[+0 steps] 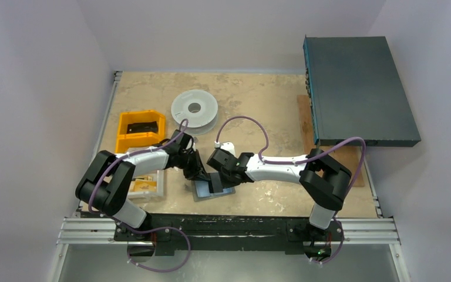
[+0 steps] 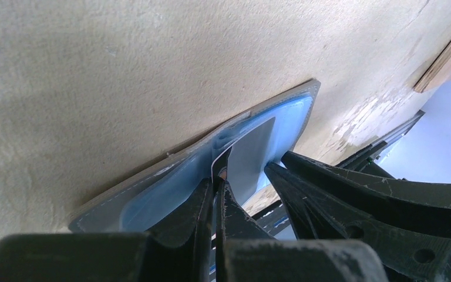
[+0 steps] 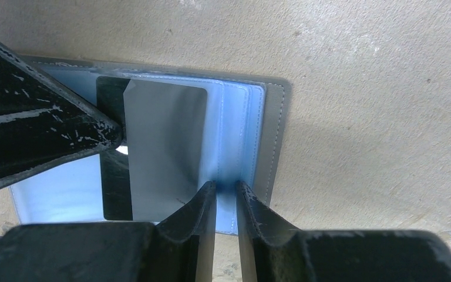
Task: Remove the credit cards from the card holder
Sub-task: Remove the credit card from the card holder, then place the credit card in the storage box.
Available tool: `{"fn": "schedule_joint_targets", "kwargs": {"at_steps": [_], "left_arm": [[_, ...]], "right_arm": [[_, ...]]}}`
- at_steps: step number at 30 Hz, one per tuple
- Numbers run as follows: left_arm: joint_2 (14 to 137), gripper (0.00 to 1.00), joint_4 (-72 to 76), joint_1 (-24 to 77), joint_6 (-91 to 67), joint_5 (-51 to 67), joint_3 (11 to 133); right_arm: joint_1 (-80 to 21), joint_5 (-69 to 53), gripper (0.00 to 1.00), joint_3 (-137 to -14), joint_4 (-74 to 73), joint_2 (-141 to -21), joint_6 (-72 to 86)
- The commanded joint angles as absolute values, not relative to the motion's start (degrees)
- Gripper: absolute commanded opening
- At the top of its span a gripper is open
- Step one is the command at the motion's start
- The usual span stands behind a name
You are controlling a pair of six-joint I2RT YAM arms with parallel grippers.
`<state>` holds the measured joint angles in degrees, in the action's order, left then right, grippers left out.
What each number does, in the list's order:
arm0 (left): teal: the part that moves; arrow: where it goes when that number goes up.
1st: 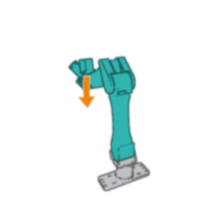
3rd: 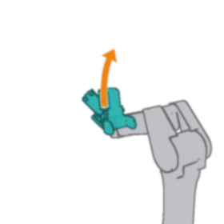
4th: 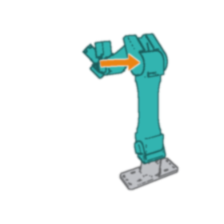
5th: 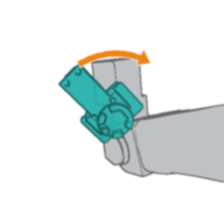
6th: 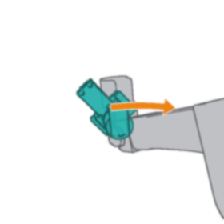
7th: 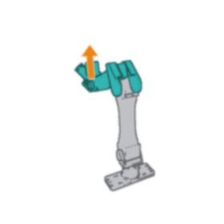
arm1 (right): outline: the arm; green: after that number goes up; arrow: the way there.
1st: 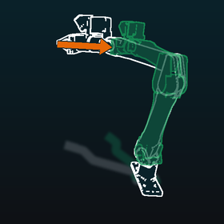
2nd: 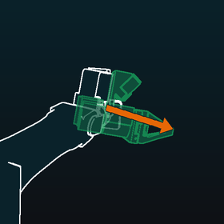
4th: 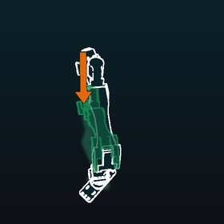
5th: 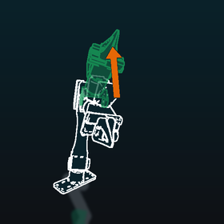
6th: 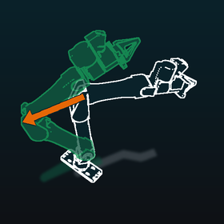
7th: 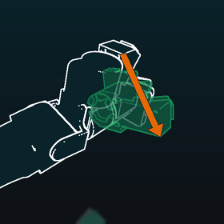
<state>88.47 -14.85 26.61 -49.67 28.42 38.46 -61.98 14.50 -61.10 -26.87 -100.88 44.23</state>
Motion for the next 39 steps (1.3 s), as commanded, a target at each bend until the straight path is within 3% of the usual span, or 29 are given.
{"fn": "schedule_joint_targets", "kwargs": {"at_steps": [1,11,28,31,39], "left_arm": [[86.6,0.0,-17.9,25.3,-46.8,24.2,37.6],[83.0,0.0,-20.6,23.7,-45.5,23.9,37.1],[66.1,0.0,-36.9,21.7,-40.6,19.0,42.4],[64.4,0.0,-39.0,21.6,-40.8,18.0,44.4],[62.2,0.0,-43.4,19.2,-41.6,13.6,51.2]], "right_arm": [[-61.9,14.8,0.16,-57.0,-28.9,-105.5,45.0],[-61.9,13.6,0.15,-56.7,-27.8,-105.3,44.9],[-61.5,11.7,0.16,-59.2,-25.3,-98.6,43.5],[-61.4,12.0,0.22,-62.3,-25.5,-95.9,42.6],[-61.4,13.4,0.51,-66.1,-22.6,-85.6,40.2]]}}
